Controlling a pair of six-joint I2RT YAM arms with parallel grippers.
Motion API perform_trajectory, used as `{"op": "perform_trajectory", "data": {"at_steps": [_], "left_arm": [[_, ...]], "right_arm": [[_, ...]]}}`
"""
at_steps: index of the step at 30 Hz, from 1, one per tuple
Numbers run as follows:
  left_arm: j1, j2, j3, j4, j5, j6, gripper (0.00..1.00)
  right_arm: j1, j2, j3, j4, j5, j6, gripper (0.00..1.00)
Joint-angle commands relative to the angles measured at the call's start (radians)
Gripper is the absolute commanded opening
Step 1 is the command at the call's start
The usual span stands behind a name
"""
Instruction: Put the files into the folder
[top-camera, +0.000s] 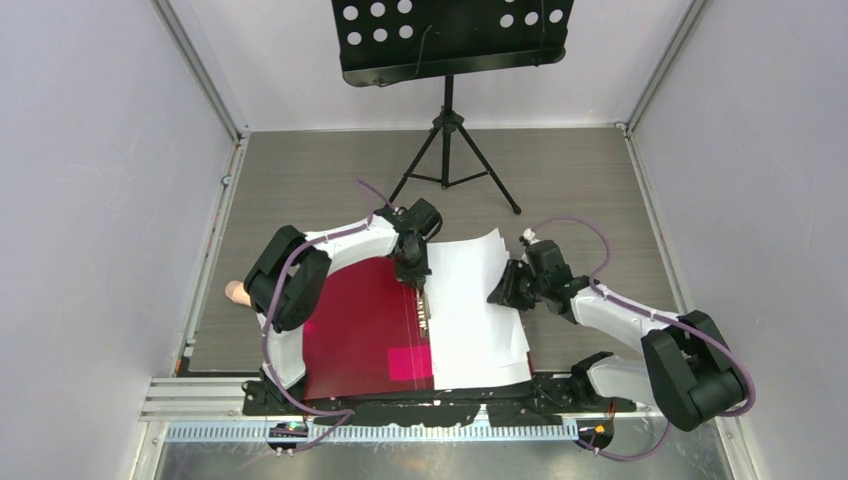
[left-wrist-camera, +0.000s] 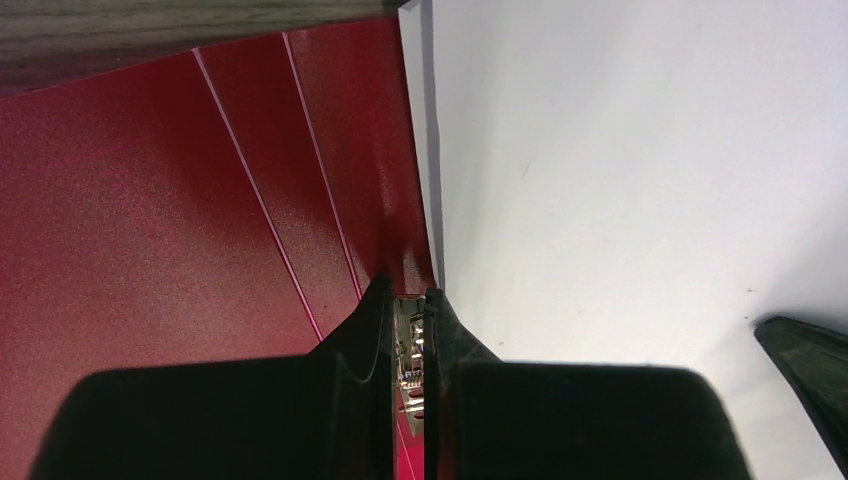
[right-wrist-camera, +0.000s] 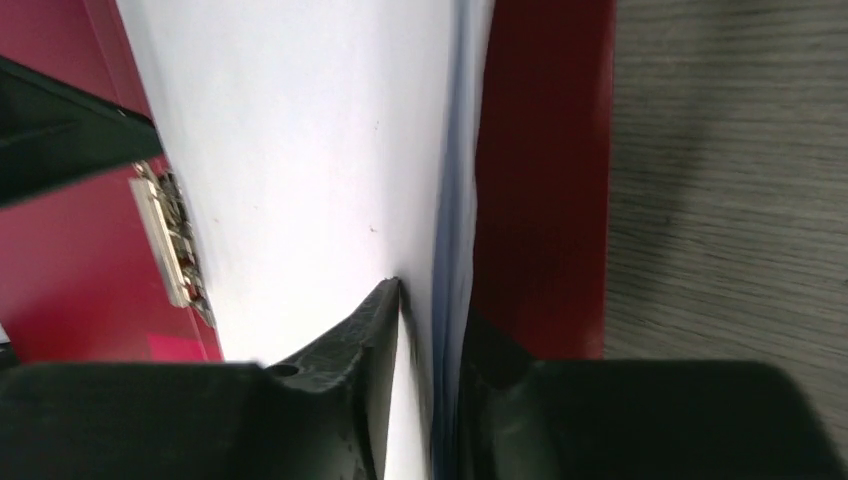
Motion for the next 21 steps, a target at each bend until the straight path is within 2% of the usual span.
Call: {"op": "perform_trajectory", "data": {"at_steps": [1, 3, 5, 11, 15, 21], "left_arm": [[-0.013, 0.035, -0.01, -0.017, 0.011, 0.023, 0.0], [-0.013, 0.036, -0.007, -0.021, 0.01, 0.025, 0.0], [-0.013, 0.036, -0.006, -0.024, 0.01, 0.025, 0.0], [-0.013, 0.041, 0.003, -0.033, 0.006, 0.033, 0.0], [-0.013, 0.046, 0.005, -0.032, 0.01, 0.033, 0.0], [-0.013, 0.05, 0.008, -0.026, 0.015, 0.031, 0.0]], "right_arm": [[-0.02, 0.014, -0.033, 0.055, -0.072, -0.029, 0.18], [-0.037, 0.011, -0.035, 0.038, -0.061, -0.034, 0.07], [-0.071, 0.001, -0.045, 0.029, -0.057, -0.028, 0.06], [-0.201, 0.011, -0.072, 0.071, -0.179, 0.04, 0.05], [-0.204, 0.081, -0.055, 0.157, -0.277, 0.104, 0.05], [-0.195, 0.136, -0.064, 0.234, -0.306, 0.19, 0.05]]}}
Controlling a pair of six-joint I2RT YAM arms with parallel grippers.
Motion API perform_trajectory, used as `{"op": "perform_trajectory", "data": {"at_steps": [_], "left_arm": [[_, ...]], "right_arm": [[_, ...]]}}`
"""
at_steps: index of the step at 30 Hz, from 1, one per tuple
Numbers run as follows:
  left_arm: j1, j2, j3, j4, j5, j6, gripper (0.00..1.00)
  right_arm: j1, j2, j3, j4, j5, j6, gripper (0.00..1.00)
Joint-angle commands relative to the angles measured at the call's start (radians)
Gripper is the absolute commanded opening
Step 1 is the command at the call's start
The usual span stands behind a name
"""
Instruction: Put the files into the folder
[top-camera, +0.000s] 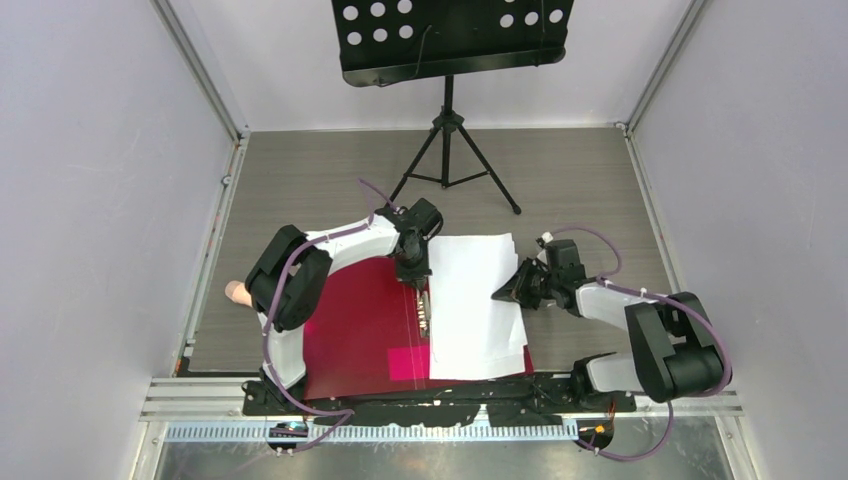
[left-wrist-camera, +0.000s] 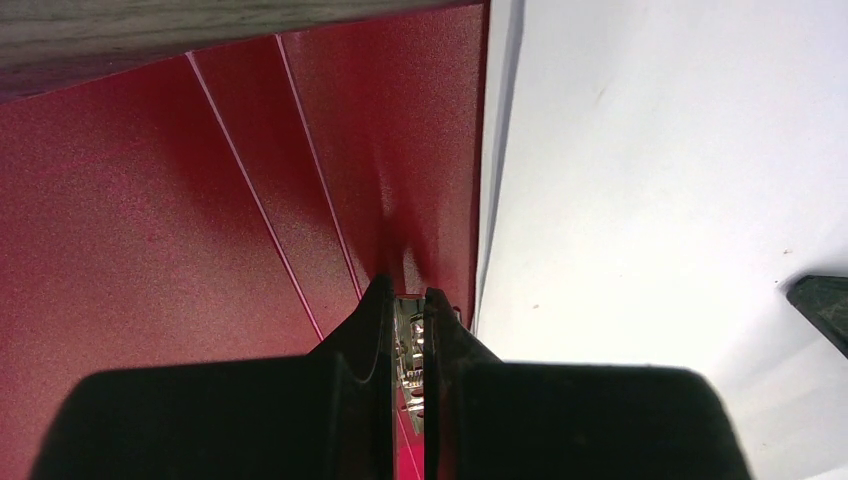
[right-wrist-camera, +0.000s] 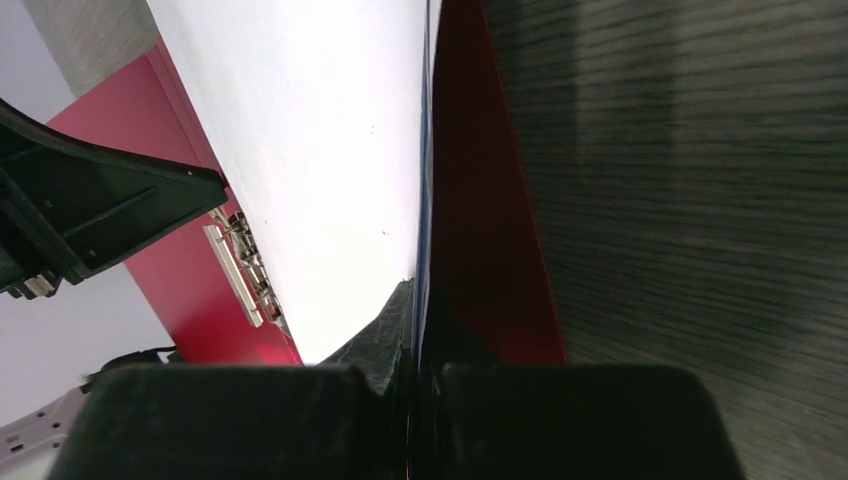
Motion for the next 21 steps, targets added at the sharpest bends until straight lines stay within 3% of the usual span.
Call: {"op": "perform_trajectory", "data": {"at_steps": [1, 7, 13, 21], "left_arm": [[-0.011, 0.045, -0.001, -0.018, 0.016, 0.016, 0.0], [-0.011, 0.043, 0.004, -0.021, 0.016, 0.026, 0.0], [-0.011, 0.045, 0.002, -0.016, 0.019, 0.03, 0.0], [-0.011, 0.045, -0.001, -0.012, 0.025, 0.035, 0.0]], "right_arm": [[0.007, 0.029, -0.001, 0.102, -0.054, 0.085, 0.05], [-0.092, 0.076, -0.02, 0.156, -0.12, 0.12, 0.05], [-0.102, 0.132, -0.02, 0.245, -0.166, 0.218, 0.05], [-0.092, 0.111, 0.051, 0.139, -0.106, 0.176, 0.05]]}}
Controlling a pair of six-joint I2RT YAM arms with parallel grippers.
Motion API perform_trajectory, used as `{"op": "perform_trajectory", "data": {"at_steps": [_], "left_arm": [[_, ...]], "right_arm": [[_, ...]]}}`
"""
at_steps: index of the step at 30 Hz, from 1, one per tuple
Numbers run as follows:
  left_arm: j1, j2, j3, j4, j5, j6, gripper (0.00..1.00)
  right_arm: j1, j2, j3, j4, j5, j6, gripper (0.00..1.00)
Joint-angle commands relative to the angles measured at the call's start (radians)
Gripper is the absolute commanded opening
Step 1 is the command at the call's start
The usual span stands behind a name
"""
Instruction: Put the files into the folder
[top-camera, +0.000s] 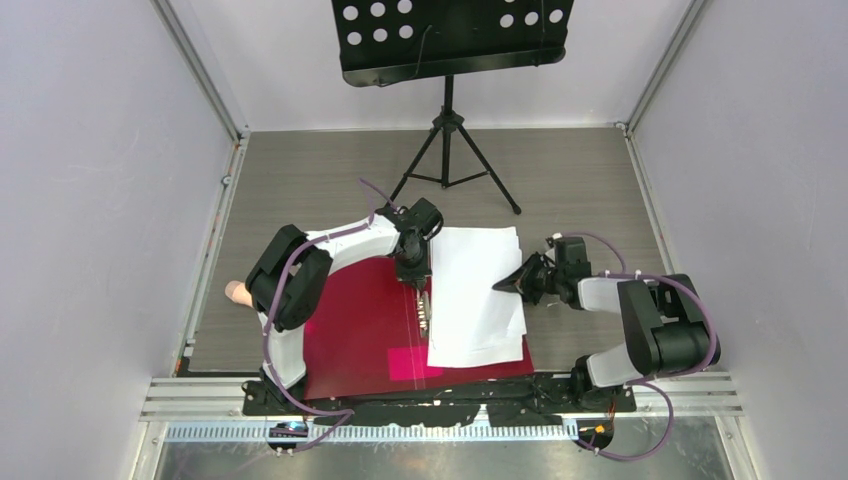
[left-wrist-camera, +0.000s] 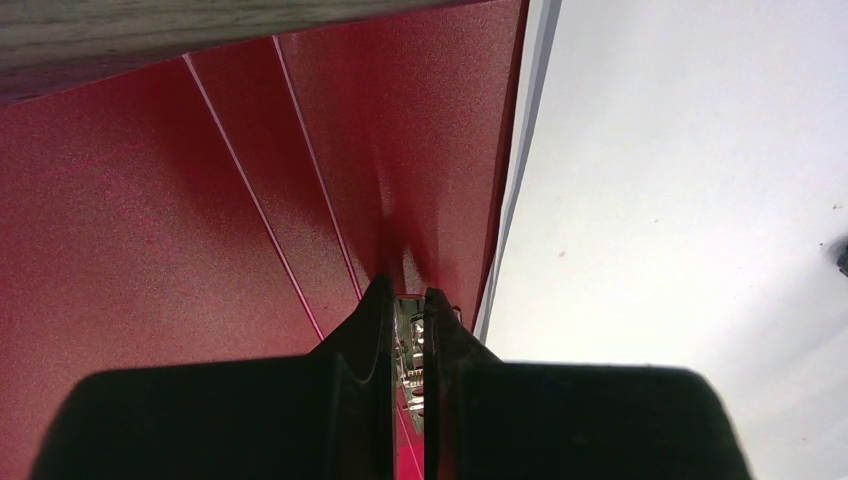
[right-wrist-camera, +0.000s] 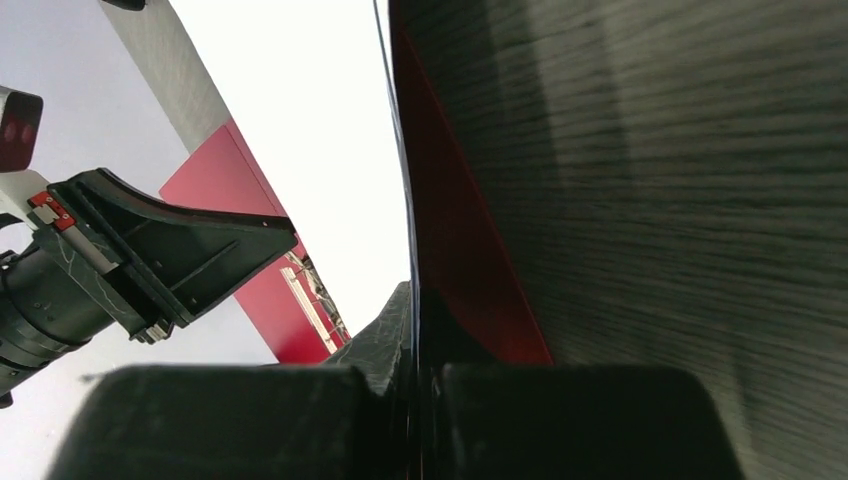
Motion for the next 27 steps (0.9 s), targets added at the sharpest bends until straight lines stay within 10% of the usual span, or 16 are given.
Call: {"op": "perform_trajectory", "data": {"at_steps": [1, 27], "left_arm": [[-0.01, 0.041, -0.006, -0.007, 0.021, 0.024, 0.0], [-0.009, 0.038, 0.021, -0.035, 0.001, 0.046, 0.0]], "right_arm": [[0.015, -0.029, 0.058, -0.041, 0.036, -0.021, 0.05], [0.313, -0.226, 0.161, -0.414, 0.51, -0.485, 0.05]]}}
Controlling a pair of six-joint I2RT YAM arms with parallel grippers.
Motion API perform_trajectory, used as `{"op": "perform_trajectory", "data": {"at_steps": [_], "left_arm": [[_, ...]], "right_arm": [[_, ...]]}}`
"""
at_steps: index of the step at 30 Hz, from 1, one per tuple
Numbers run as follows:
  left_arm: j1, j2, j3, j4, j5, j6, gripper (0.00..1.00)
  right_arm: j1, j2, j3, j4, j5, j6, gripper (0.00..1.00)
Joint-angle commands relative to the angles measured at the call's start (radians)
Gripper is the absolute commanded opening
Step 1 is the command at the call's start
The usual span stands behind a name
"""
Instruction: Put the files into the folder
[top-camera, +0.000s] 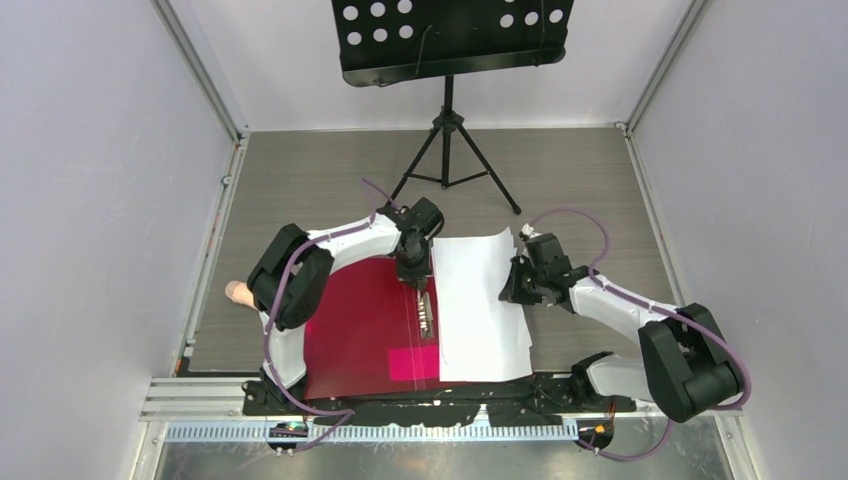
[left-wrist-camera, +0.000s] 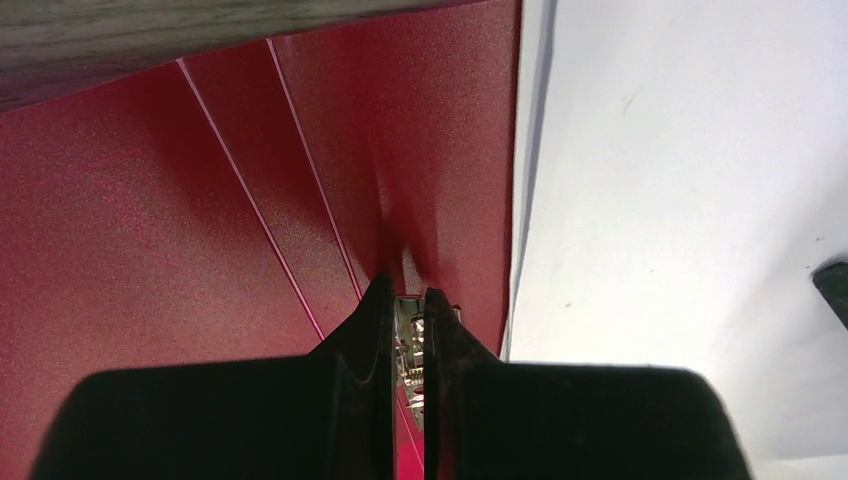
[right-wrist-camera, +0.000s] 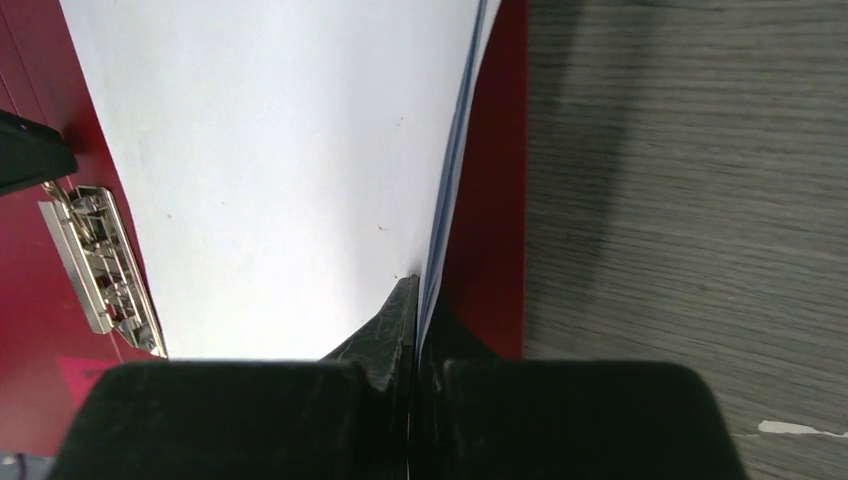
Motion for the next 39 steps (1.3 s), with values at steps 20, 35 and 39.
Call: {"op": "perform_trajectory", "data": {"at_steps": [20, 35, 39], "left_arm": [[-0.009, 0.039, 0.039, -0.034, -0.017, 0.052, 0.0], [-0.009, 0.051, 0.06, -0.056, -0.028, 0.065, 0.0], [-0.011, 0.052, 0.061, -0.059, -0.033, 0.068, 0.0]], "right_arm": [[0.296, 0.014, 0.108, 0.058, 0.287, -0.077, 0.05], [0.292, 0.104, 0.295, -0.057, 0.291, -0.119, 0.05], [0.288, 0.199, 0.41, -0.124, 0.153, -0.088, 0.05]]}}
